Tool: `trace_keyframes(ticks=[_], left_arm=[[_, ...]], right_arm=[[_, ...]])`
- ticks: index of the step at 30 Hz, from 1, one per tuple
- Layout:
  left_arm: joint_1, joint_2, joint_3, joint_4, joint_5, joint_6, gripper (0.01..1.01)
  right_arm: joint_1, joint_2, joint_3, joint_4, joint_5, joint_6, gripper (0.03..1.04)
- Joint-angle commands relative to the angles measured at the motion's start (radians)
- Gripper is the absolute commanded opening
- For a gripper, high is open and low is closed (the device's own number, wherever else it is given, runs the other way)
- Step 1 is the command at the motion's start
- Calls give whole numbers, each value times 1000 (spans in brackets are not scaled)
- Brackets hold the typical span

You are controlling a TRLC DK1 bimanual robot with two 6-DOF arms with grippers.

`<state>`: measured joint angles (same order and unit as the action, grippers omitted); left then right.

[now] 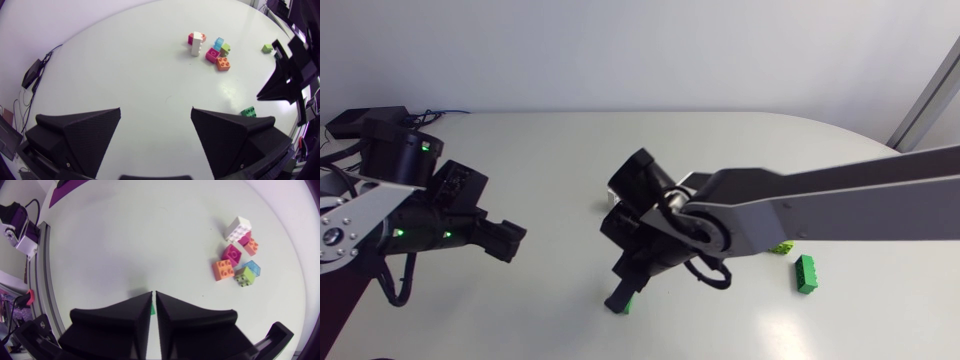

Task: Sort duplo bricks by size, large to the right and small to the left

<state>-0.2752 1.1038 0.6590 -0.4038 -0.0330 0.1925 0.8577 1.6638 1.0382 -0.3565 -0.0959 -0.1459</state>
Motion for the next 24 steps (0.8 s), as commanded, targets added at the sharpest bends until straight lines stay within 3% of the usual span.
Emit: trace_keyframes(ticks=[1, 3, 4, 9, 13, 17, 19, 21, 24], left_arm=[[-78, 37, -2, -9, 4, -1, 980], [-168, 68, 5, -35, 5, 15, 982], [-211, 84, 7, -38, 5, 16, 982], [-412, 186, 33, -36, 21, 58, 982], [-397, 370, 159, -40, 21, -99, 982], [-395, 484, 222, -43, -11, -171, 982], [-400, 547, 286, -110, -34, -222, 979], [-394, 625, 392, -262, -31, -289, 980], [-406, 673, 505, -403, 47, -309, 980]], right_arm=[[-54, -104, -46, -9, 12, 22, 623], [-108, -137, -52, -70, 13, 19, 985], [-138, -154, -56, -95, 13, 16, 1007], [-269, -268, -139, -108, 7, 12, 1007], [-315, -337, -207, -111, 5, 54, 1005], [-321, -375, -245, -113, 5, 91, 1005], [-319, -380, -247, -114, 12, 95, 1005], [-316, -380, -242, -118, 19, 114, 1003], [-306, -386, -244, -118, 21, 134, 1000]])
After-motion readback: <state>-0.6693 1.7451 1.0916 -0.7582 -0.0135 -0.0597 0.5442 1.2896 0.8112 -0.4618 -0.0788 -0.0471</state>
